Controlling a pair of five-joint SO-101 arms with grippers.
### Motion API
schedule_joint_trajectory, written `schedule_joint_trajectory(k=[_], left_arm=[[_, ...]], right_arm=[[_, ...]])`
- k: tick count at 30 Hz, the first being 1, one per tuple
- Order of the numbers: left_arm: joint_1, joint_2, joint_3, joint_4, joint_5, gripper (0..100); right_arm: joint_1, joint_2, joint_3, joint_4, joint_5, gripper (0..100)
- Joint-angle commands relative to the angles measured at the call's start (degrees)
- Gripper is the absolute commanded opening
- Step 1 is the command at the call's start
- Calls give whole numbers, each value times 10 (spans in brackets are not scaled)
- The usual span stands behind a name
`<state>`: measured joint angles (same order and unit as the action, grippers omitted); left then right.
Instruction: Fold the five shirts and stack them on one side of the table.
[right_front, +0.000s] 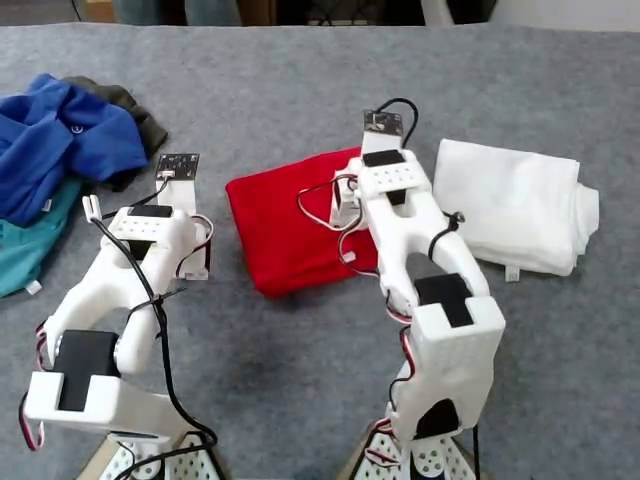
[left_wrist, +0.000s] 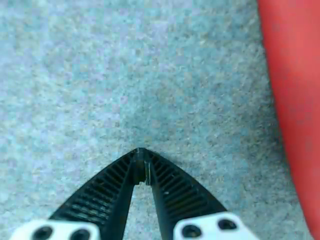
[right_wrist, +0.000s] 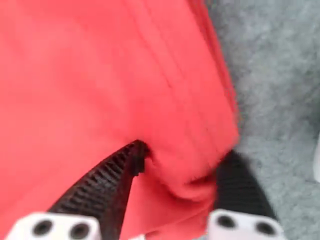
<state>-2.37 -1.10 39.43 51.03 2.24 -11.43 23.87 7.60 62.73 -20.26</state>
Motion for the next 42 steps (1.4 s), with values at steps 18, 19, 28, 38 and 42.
schedule_joint_trajectory(k=[18, 19, 28, 38, 42], left_arm=[[-7, 1, -14, 2, 2, 30], [-7, 1, -14, 4, 2, 30], [-7, 1, -15, 11, 2, 30], [-7, 1, -15, 11, 2, 30], [-7, 1, -15, 11, 3, 30]], right_arm=[[22, 12, -399, 317, 83, 15], [35, 12, -422, 330, 95, 15], [213, 13, -529, 366, 226, 15], [392, 20, -545, 336, 328, 15], [428, 59, -560, 336, 338, 15]])
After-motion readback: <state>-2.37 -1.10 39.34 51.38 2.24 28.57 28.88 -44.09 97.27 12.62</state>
